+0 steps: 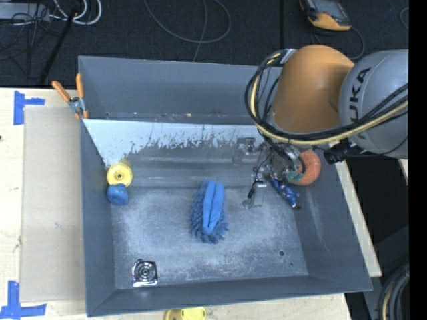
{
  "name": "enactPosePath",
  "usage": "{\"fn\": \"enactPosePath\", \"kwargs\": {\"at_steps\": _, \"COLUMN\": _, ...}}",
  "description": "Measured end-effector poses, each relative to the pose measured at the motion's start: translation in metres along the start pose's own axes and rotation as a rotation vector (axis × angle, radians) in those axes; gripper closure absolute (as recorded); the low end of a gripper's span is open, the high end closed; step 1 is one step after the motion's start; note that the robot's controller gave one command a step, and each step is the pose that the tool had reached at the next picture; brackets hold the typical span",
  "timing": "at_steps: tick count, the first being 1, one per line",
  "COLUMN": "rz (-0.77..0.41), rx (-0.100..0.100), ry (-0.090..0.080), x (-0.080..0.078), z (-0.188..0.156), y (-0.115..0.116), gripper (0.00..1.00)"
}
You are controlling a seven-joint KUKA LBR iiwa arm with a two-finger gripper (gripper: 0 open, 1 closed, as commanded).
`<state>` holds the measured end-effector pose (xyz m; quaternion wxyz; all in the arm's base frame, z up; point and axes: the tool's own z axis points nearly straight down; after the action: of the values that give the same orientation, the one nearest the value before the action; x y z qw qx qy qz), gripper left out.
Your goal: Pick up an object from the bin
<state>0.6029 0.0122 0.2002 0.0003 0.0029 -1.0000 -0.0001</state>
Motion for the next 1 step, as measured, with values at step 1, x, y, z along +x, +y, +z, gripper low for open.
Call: {"fn": "enactPosePath", "kwargs": {"at_steps": 1, "rz": -0.312, "rx": 0.001, "ry": -0.001, "x": 0.0019, "z": 0.0257, "y": 0.0279, "gripper": 0.0}}
